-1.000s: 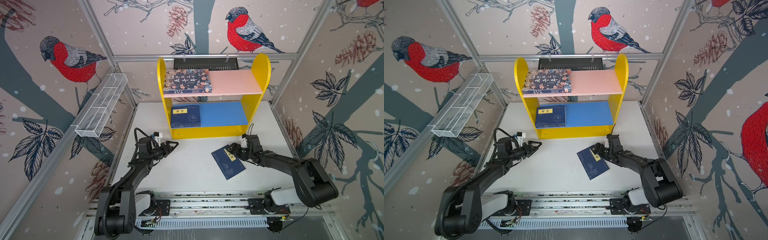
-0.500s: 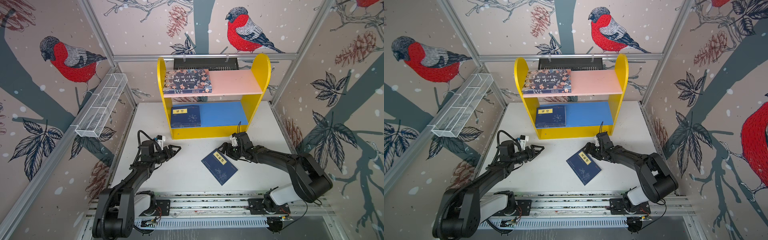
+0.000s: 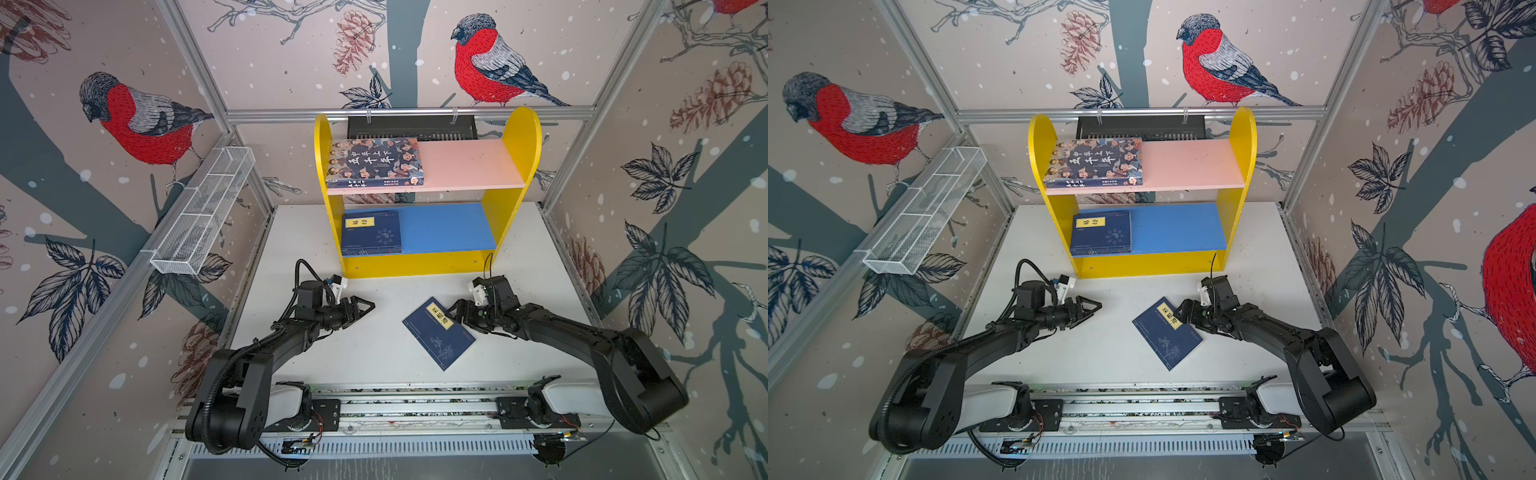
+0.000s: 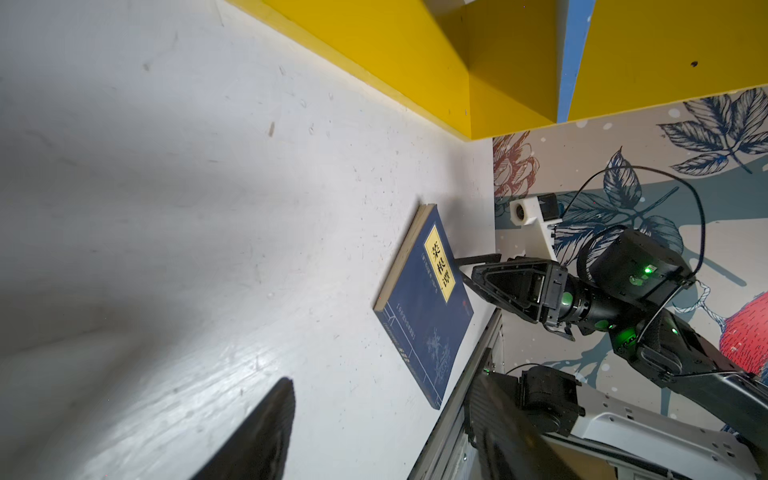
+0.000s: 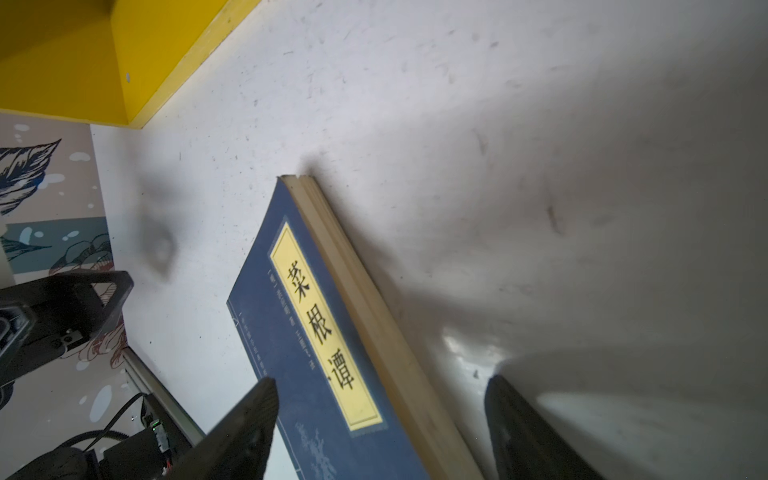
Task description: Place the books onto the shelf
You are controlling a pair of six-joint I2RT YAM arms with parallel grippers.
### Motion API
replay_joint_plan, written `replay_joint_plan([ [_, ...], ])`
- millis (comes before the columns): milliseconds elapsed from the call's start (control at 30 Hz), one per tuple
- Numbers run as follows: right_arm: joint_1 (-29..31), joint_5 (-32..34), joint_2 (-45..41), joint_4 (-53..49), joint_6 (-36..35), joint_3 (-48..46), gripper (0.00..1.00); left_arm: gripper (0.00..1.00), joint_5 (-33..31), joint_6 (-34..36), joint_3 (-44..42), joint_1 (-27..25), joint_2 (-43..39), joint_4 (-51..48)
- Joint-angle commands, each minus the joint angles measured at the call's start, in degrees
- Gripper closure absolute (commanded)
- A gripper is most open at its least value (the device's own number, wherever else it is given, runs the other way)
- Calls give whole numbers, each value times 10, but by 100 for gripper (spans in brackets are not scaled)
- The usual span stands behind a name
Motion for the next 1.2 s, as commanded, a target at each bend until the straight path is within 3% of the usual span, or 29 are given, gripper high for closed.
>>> replay_joint_plan([
  [0, 15, -9, 0, -51, 28, -17, 20, 32, 5, 10, -1, -17, 9, 22],
  [333, 133, 3, 36, 32, 143, -4, 20, 31, -4, -7, -26, -81, 49, 51],
  [567, 151, 9, 88, 91, 176, 37, 20, 27, -16, -9, -37, -127, 73, 51],
  [900, 181, -7, 148, 132, 183, 82, 20, 27, -17, -6, -14, -160, 123, 87],
  [1167, 150, 52, 112, 25, 123, 97, 20, 29, -14, 44, 69, -157, 131, 15],
])
